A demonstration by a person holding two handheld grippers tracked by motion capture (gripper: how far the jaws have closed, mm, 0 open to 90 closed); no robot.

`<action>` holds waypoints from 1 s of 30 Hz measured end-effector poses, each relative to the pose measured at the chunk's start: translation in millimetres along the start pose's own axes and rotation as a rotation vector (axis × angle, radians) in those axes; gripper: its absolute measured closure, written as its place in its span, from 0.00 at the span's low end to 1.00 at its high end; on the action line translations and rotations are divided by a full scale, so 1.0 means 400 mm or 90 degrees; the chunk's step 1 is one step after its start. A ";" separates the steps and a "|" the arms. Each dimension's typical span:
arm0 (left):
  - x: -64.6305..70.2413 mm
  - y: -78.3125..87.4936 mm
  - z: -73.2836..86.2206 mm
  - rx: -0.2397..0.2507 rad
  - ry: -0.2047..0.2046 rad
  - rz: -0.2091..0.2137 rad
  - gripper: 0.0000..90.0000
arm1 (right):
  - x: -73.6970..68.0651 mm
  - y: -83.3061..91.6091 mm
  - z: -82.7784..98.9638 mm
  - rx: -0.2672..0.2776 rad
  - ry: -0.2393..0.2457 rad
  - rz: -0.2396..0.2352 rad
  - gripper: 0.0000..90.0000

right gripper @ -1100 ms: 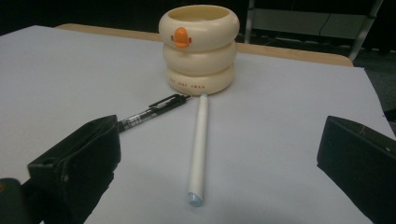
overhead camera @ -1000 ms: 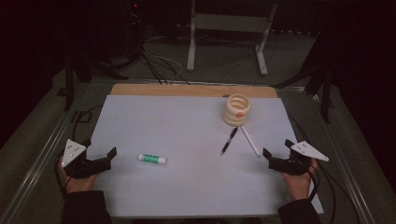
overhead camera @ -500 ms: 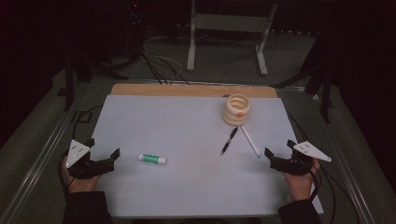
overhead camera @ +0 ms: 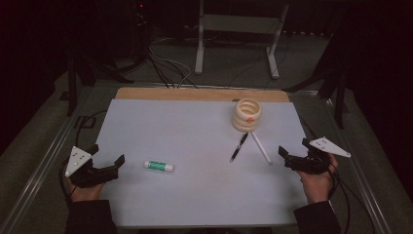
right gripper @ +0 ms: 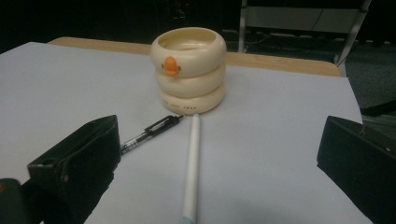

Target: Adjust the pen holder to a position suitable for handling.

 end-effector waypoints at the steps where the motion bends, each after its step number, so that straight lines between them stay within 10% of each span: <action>1: 0.000 0.000 0.000 0.000 0.001 -0.001 0.00 | 0.002 -0.002 -0.007 -0.001 -0.001 0.000 0.00; 30: -0.002 -0.007 0.001 -0.013 -0.014 -0.001 0.00 | 0.012 -0.117 -0.164 -0.026 0.013 -0.035 0.00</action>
Point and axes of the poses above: each handheld gripper's, and its own axes: y roughly backward along the jaws, z roughly out of its underside, x roughly to its right, the point moved 6 cm from there along -y, roughly forward along the jaws, and after that the axes turned 6 degrees about y, right-handed, at the moved point
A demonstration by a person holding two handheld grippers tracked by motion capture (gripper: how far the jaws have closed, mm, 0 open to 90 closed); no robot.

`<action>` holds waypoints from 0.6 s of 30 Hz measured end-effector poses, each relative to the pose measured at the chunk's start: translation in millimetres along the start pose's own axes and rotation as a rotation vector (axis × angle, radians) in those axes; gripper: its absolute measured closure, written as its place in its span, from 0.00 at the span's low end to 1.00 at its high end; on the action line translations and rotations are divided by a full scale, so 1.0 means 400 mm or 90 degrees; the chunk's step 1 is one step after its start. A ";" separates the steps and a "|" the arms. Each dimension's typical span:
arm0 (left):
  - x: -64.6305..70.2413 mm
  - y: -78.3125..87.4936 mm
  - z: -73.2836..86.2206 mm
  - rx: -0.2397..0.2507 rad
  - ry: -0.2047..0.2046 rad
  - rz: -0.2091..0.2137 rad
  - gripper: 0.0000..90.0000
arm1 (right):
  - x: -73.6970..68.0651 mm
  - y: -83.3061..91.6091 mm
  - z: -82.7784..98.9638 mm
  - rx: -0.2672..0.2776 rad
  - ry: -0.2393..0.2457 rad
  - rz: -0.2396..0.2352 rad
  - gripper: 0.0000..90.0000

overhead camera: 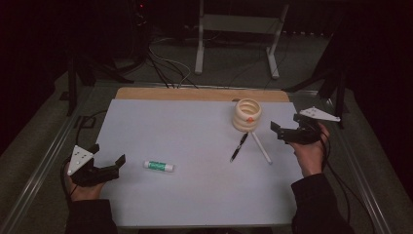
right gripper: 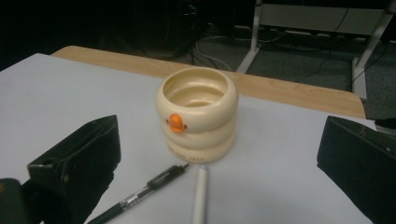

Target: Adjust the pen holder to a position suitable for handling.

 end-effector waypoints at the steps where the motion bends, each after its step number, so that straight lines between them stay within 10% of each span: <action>1: 0.000 0.000 0.000 0.000 0.000 0.001 0.00 | 0.000 -0.004 -0.004 0.000 0.000 -0.001 0.00; 18: 0.006 -0.002 0.005 -0.002 -0.006 0.002 0.00 | 0.014 -0.063 -0.080 -0.001 -0.007 -0.011 0.00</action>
Point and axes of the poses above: each handheld gripper's, and its own axes: y roughly backward along the jaws, z roughly out of its underside, x roughly to its right, the point moved 6 cm from there along -y, roughly forward along the jaws, and after that the axes turned 6 degrees about y, right-handed, at the moved point
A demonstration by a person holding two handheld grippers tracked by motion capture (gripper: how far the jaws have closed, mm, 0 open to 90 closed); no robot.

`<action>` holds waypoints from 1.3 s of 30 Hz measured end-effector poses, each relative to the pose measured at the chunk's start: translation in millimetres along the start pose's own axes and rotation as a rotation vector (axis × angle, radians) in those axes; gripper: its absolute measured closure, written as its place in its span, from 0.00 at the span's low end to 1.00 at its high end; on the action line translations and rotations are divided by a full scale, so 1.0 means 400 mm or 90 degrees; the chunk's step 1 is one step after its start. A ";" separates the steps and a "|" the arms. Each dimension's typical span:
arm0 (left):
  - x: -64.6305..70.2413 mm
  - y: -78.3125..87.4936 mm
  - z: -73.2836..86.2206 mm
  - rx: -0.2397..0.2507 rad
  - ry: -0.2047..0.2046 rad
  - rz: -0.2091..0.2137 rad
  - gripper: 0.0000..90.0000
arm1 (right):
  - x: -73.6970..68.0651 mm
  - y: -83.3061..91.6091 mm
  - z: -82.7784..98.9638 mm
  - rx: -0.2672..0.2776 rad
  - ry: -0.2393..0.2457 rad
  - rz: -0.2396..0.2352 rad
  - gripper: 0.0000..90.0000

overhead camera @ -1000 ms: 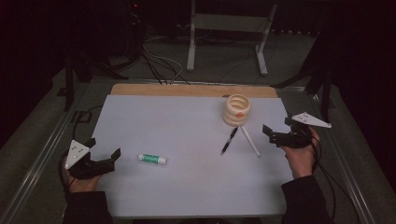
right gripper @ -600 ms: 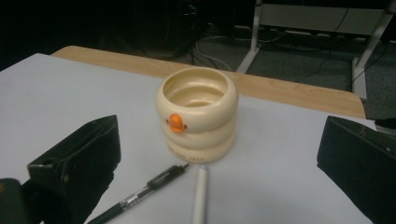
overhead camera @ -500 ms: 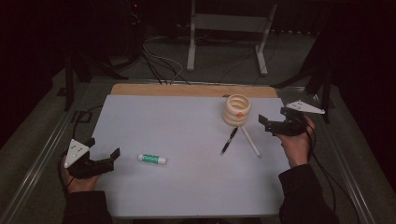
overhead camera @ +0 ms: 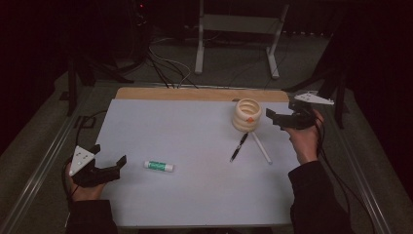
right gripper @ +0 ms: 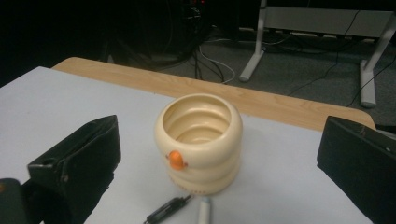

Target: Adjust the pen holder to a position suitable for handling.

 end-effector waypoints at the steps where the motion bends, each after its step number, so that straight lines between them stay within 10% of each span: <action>1: -0.001 0.000 0.001 -0.002 0.001 0.000 0.00 | 0.001 -0.004 -0.003 -0.001 0.002 0.001 0.00; 39: -0.010 -0.004 0.008 -0.001 0.012 -0.008 0.00 | 0.029 -0.229 0.004 -0.096 -0.065 0.019 0.00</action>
Point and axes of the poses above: each handheld gripper's, and its own axes: y roughly backward along the jaws, z roughly out of its underside, x roughly to its right, the point moved 6 cm from there along -y, roughly forward along the jaws, and after that the axes turned 6 degrees about y, right-handed, at the moved point
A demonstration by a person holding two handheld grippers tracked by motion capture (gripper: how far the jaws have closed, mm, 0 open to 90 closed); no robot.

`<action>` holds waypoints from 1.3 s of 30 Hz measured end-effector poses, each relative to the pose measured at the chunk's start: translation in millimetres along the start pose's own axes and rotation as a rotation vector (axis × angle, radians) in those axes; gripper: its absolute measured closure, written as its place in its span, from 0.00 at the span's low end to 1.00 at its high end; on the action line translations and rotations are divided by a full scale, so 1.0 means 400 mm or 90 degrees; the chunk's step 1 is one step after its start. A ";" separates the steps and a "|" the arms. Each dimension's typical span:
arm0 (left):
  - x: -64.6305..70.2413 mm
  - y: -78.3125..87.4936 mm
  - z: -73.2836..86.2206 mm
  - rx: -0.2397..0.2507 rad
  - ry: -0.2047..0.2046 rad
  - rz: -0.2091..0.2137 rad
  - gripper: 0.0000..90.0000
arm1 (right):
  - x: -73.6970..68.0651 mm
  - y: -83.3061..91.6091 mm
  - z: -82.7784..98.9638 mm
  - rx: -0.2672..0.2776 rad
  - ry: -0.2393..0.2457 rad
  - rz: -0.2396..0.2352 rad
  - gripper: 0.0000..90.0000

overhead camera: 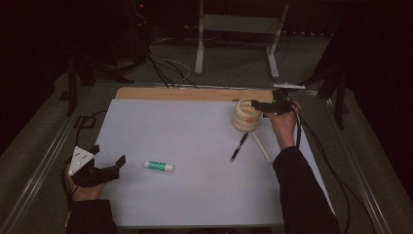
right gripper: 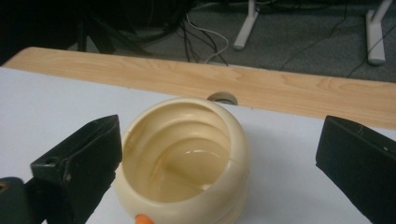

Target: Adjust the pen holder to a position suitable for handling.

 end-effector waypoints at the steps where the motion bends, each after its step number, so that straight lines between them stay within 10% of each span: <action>1: 0.000 0.000 0.000 0.000 -0.001 0.000 0.00 | 0.000 -0.005 0.001 -0.004 -0.001 0.001 0.02; 10: -0.001 0.000 0.001 0.000 -0.001 -0.001 0.00 | 0.012 -0.073 0.032 -0.056 -0.021 0.037 0.22; 22: -0.002 -0.001 0.002 -0.001 -0.002 -0.001 0.00 | 0.034 -0.113 0.066 -0.091 -0.075 0.077 0.82; 39: -0.003 -0.002 0.004 -0.004 -0.003 -0.002 0.00 | 0.052 -0.096 0.058 -0.060 -0.113 0.100 0.86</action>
Point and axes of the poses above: each handheld gripper's, and its own axes: y roughly backward along the jaws, z roughly out of its underside, x roughly to its right, the point moved 6 cm from there along -y, roughly forward along the jaws, and after that the axes turned 6 degrees about y, right-handed, at the moved point
